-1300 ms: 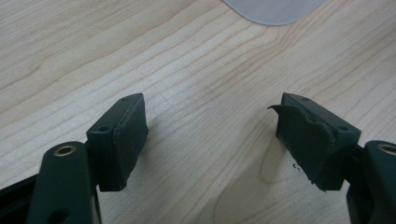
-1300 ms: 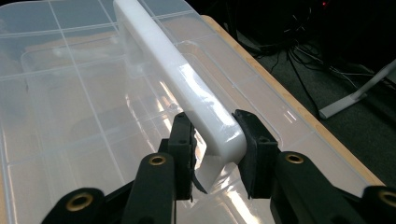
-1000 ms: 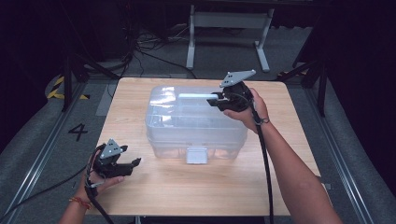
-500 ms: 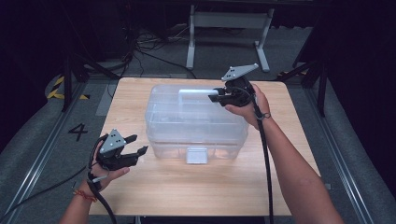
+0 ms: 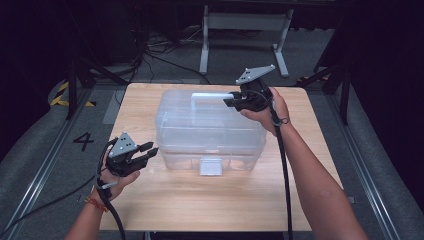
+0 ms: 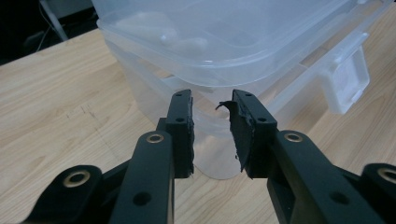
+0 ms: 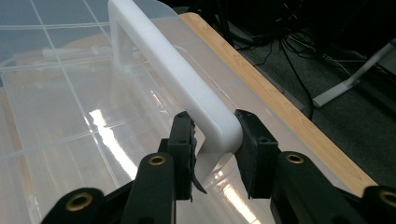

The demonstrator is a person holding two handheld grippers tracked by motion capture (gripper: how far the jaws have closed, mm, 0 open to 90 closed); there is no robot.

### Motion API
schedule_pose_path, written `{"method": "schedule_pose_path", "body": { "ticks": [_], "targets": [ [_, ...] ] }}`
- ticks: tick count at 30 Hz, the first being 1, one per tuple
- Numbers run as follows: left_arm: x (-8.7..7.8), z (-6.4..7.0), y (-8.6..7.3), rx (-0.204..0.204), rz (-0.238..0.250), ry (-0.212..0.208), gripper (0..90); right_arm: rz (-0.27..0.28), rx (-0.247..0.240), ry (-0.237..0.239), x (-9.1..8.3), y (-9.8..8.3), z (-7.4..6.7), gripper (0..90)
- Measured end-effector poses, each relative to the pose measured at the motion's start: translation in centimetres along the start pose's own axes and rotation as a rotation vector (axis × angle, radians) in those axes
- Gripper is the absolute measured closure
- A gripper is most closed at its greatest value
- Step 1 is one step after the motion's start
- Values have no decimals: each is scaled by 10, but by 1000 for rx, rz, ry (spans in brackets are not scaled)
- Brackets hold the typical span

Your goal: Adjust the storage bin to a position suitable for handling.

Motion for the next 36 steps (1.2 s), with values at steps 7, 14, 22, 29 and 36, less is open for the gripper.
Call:
{"method": "schedule_pose_path", "body": {
  "ticks": [7, 14, 22, 29, 36],
  "targets": [
    [12, 2, 4, -16, -3, 0, 785, -2, -1, -1, 0, 0, 0, 695],
    [15, -2, 7, -12, -7, 5, 828, 6, 3, -19, -3, 0, 0, 690],
    [14, -1, 8, -1, -20, 14, 828, 41, 12, -63, -21, -3, 6, 612],
    [13, -1, 9, 5, -29, 16, 835, 94, 4, -98, -55, -13, 11, 500],
    [12, -4, 13, 14, -36, 26, 834, 138, 0, -131, -91, -45, 22, 398]
  ]
}}
Point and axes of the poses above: each handheld gripper's, and its own axes: x roughly forward along the jaws, y roughly out of its top, z roughly to its right, the point moved 6 cm from there along x, roughly forward along the jaws, and after that the axes turned 6 degrees about x, right-handed, at the moved point
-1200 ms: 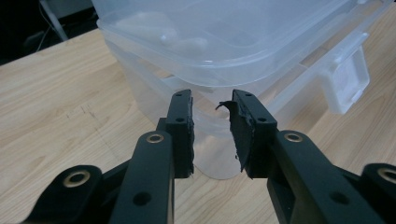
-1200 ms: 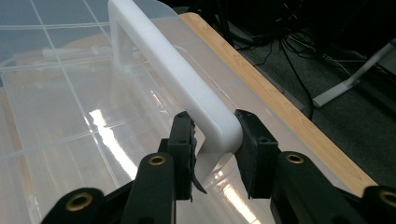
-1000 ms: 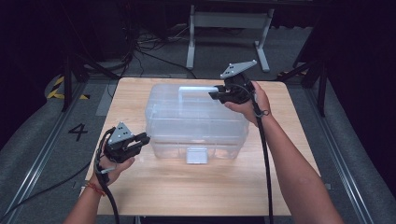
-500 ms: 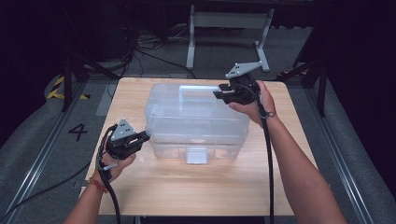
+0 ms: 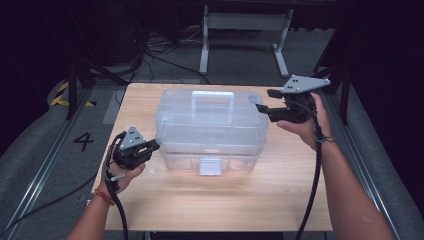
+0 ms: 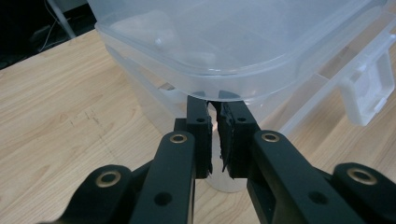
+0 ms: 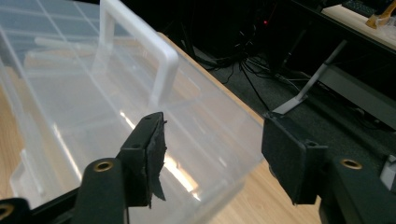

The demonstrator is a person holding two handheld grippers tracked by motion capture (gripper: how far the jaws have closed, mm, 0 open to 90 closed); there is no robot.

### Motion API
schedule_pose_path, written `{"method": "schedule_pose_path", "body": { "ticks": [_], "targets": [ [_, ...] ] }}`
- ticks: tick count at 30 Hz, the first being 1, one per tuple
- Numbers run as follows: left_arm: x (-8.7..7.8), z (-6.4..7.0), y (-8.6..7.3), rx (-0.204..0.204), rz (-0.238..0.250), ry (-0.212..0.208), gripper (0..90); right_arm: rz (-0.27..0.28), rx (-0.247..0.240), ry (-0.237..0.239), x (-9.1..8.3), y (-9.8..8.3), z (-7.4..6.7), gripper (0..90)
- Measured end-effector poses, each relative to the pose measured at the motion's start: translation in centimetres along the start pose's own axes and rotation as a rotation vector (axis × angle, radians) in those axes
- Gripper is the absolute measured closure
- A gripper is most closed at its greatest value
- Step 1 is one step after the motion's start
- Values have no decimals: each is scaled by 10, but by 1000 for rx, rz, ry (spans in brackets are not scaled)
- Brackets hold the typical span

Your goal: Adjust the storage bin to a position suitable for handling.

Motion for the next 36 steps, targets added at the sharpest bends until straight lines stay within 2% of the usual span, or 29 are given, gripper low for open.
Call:
{"method": "schedule_pose_path", "body": {
  "ticks": [3, 9, 18, 25, 30, 32, 36],
  "targets": [
    [0, -3, 1, 2, -5, 2, 837, -17, -20, -30, -10, -16, 5, 373],
    [-3, -11, 6, 1, -9, 22, 830, -16, 9, -46, -23, -46, 11, 358],
    [-3, -13, 11, -3, 0, 20, 834, 4, 51, 0, -23, -94, 5, 349],
    [-3, -15, 15, -2, 0, 26, 836, 5, 81, 24, -12, -112, 0, 348],
    [-3, -17, 18, -2, 7, 26, 836, -12, 61, 30, 1, -117, -7, 348],
    [-4, -18, 19, 1, 6, 27, 835, -23, 48, 16, 7, -118, -9, 349],
    [-4, -18, 20, 4, 9, 30, 834, -5, 51, 5, 13, -115, -11, 352]
  ]
}}
Point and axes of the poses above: each handheld gripper's, and its own axes: x roughly forward along the jaws, y roughly out of its top, z roughly to its right, the point moved 6 cm from there along x, roughly forward along the jaws, and after that the axes turned 6 degrees about x, right-handed, at the moved point
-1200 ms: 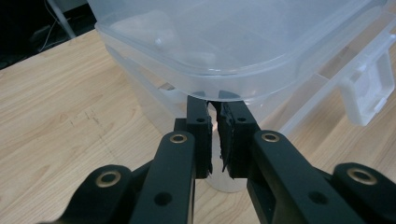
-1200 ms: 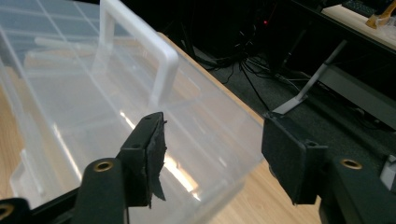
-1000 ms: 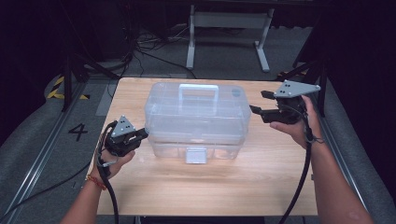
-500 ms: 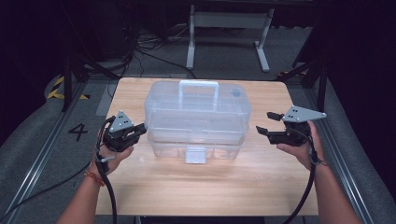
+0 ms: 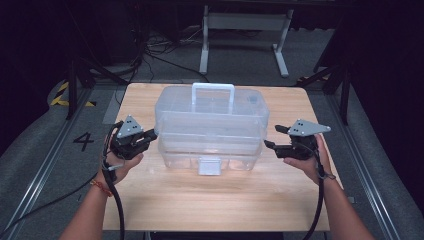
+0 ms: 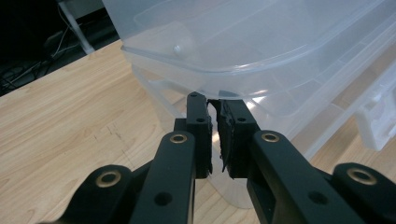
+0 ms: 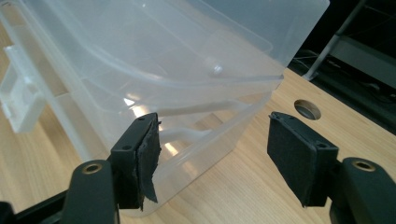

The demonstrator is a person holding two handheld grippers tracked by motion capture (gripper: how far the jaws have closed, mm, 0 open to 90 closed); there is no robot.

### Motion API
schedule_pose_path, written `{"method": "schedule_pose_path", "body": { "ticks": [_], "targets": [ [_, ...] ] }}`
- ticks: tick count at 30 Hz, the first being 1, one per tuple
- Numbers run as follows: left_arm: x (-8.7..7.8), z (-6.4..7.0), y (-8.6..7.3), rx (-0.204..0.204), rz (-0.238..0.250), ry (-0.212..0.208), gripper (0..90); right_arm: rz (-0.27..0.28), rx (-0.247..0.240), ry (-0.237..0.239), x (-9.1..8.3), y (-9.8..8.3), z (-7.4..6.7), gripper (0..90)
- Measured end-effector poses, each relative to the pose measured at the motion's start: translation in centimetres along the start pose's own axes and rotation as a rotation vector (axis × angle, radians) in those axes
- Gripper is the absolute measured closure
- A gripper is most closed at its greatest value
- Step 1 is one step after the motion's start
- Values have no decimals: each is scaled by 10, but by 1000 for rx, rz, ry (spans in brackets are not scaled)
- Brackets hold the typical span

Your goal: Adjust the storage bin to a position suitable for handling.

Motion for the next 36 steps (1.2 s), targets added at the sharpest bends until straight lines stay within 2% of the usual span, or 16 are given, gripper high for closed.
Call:
{"method": "schedule_pose_path", "body": {
  "ticks": [7, 8, 12, 15, 17, 24, 36],
  "targets": [
    [0, 0, 1, -3, 1, 0, 834, 25, 8, -29, 9, 5, 2, 368],
    [0, -1, 2, 7, 2, 2, 832, 30, 15, -27, 10, 5, 2, 372],
    [0, -1, 3, -1, 8, 0, 825, 61, 35, -34, 12, 7, 3, 383],
    [-1, 0, 4, 1, 24, -7, 817, 93, 42, -30, 12, 10, 2, 438],
    [-3, 0, 3, 3, 27, -4, 803, 101, 41, -35, 13, 11, 2, 443],
    [-6, 0, -5, -6, 20, -13, 781, 140, 53, -39, 15, 15, 0, 483],
    [2, 11, -22, 5, 3, -52, 742, 222, 78, -90, 15, 28, 4, 511]
  ]
}}
Point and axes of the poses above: each handheld gripper's, and its own axes: x roughly forward along the jaws, y roughly out of its top, z roughly to its right, the point moved 6 cm from there along x, roughly forward along the jaws, and after that the axes turned 6 degrees about x, right-handed, at the moved point
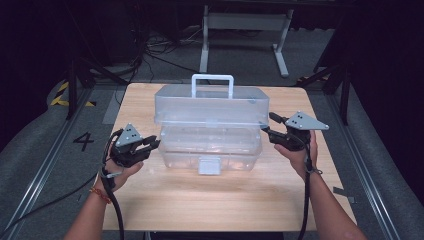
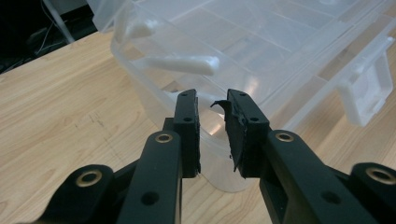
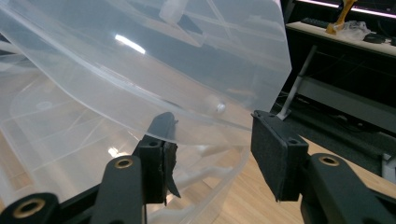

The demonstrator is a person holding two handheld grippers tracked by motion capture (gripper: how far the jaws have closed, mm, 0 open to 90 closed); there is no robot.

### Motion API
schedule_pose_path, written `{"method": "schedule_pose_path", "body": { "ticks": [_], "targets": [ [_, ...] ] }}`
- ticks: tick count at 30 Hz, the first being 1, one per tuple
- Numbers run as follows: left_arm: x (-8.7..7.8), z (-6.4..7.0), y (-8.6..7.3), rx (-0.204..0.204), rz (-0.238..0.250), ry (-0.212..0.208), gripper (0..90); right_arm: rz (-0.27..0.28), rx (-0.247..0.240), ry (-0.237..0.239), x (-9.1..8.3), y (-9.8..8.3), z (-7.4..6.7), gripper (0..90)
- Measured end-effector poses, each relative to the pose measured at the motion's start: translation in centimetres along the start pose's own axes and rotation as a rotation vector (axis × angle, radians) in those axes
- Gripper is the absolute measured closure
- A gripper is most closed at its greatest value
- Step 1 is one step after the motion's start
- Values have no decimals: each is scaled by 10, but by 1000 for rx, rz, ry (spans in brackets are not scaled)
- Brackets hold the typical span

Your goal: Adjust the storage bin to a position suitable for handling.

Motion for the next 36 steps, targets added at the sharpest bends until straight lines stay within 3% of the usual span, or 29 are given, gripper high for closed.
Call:
{"method": "schedule_pose_path", "body": {
  "ticks": [9, 17, 24, 29, 31, 36],
  "targets": [
    [4, 7, -6, 2, -7, -17, 717, 31, 0, 7, 6, 7, -3, 569],
    [6, 10, -7, 0, 7, -30, 713, 68, 13, -23, 8, 14, 0, 605],
    [7, 10, -6, 3, 11, -31, 706, 81, 3, -58, 12, 25, 3, 627],
    [7, 9, -6, 3, 10, -31, 694, 90, 18, -78, 14, 30, 5, 643],
    [7, 9, -6, 0, 10, -35, 691, 91, 46, -86, 15, 33, 6, 651],
    [7, 7, -7, -3, 16, -47, 682, 97, 49, -144, 19, 40, 6, 681]
  ]
}}
Point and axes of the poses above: each handheld gripper's, and its own axes: x roughly forward along the jaws, y roughly out of its top, z roughly to its right, the point moved 6 cm from there along x, roughly forward along the jaws, and after that the axes turned 6 degrees about x, right-handed, at the moved point
